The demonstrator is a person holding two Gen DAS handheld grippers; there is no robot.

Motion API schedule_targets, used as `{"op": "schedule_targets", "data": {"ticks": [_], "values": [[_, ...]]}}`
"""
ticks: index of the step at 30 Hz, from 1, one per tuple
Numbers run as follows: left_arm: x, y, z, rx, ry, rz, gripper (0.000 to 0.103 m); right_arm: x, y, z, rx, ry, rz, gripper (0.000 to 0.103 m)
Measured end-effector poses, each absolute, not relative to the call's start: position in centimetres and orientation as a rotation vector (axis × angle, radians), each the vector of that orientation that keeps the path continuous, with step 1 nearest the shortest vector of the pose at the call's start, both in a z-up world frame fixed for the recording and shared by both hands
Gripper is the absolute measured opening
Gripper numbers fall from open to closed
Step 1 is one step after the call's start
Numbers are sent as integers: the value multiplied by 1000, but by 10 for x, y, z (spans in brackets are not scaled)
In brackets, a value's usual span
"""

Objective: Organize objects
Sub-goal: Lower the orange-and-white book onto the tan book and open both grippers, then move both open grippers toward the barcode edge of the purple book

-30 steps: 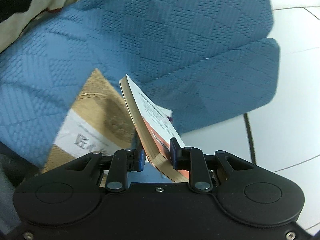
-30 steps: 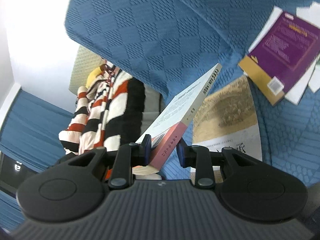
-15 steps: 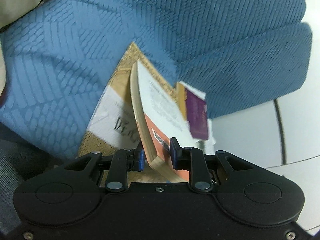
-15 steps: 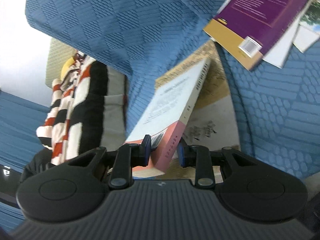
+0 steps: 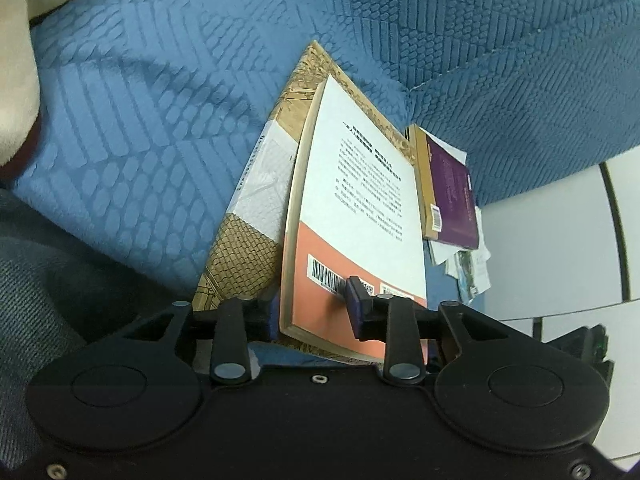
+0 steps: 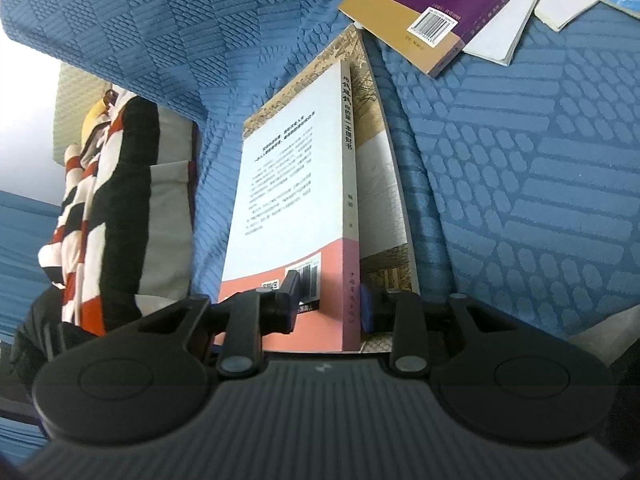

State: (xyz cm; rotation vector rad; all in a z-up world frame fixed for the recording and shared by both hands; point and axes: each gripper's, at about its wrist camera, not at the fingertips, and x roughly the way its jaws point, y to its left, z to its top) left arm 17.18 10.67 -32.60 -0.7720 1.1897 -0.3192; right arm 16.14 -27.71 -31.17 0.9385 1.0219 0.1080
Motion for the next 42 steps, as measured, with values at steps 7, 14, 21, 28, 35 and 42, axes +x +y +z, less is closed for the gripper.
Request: {"op": "schedule_targets", "data": {"ticks": [7, 14, 21, 28, 35, 42], "values": [[164, 105, -304, -662, 1153, -293, 40, 152, -286, -297, 851, 1028, 27, 35], [156, 94, -264, -581, 1064, -305, 40, 134, -296, -259, 739, 946, 20, 36], [139, 71, -210, -491, 965, -351, 40, 121, -291, -213, 635, 837, 53, 36], [115, 44, -162, -375, 865, -355, 40, 97, -287, -171, 533, 741, 71, 36], [90, 17, -130, -323, 798, -402, 40, 67, -289, -140, 471, 667, 64, 36], [70, -11, -116, -290, 783, -452, 41, 36, -293, -123, 422, 610, 26, 36]]}}
